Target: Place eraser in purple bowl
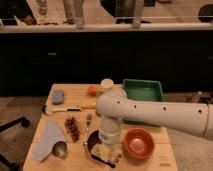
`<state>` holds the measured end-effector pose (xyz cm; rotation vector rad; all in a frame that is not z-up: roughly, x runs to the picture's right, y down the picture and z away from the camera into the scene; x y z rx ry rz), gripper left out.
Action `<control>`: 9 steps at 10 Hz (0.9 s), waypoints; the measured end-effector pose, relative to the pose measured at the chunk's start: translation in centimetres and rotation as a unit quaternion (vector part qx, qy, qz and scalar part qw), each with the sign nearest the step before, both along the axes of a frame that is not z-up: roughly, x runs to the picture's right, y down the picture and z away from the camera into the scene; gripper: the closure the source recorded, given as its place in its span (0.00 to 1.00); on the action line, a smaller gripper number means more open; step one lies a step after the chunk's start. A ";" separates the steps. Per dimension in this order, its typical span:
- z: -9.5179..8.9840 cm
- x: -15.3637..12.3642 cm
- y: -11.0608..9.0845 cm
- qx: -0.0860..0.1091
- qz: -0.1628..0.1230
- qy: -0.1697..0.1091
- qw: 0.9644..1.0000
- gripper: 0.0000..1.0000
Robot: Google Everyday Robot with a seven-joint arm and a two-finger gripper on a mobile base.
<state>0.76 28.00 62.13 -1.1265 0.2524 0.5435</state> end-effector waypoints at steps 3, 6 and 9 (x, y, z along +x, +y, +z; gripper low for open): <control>1.2 -0.6 -0.3 -0.003 -0.009 0.002 1.000 1.00; 2.2 -0.9 -0.9 0.004 -0.020 0.012 1.000 1.00; 3.2 -0.9 -1.1 0.010 -0.033 0.024 0.999 1.00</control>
